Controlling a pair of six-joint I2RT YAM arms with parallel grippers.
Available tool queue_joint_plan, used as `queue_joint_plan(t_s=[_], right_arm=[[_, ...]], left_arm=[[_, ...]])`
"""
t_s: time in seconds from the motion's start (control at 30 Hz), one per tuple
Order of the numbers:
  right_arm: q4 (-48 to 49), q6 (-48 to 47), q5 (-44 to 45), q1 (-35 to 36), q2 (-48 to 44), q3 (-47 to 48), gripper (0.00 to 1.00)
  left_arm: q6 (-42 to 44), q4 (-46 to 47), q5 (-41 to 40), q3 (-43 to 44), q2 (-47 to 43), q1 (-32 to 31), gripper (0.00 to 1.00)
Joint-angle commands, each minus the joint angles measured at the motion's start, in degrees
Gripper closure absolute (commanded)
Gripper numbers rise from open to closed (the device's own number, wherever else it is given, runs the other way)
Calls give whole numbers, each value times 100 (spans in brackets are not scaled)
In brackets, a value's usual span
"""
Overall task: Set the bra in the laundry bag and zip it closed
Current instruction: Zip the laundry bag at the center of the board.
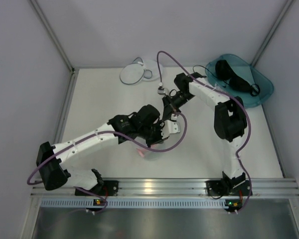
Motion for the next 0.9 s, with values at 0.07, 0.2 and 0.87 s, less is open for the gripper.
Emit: queue_joint_plan(t_s=[0.07,0.2,0.87], right_arm=[[336,215,-67,-136,39,495,100],[2,102,-304,-110,-127,338,35],[133,-6,-120,101,73,133,100]], left_arm=[[26,-116,337,-281,-432,-94,100],[-71,-107,161,-229,-327,-112,100],[271,-115,399,-386,-413,-200,100]])
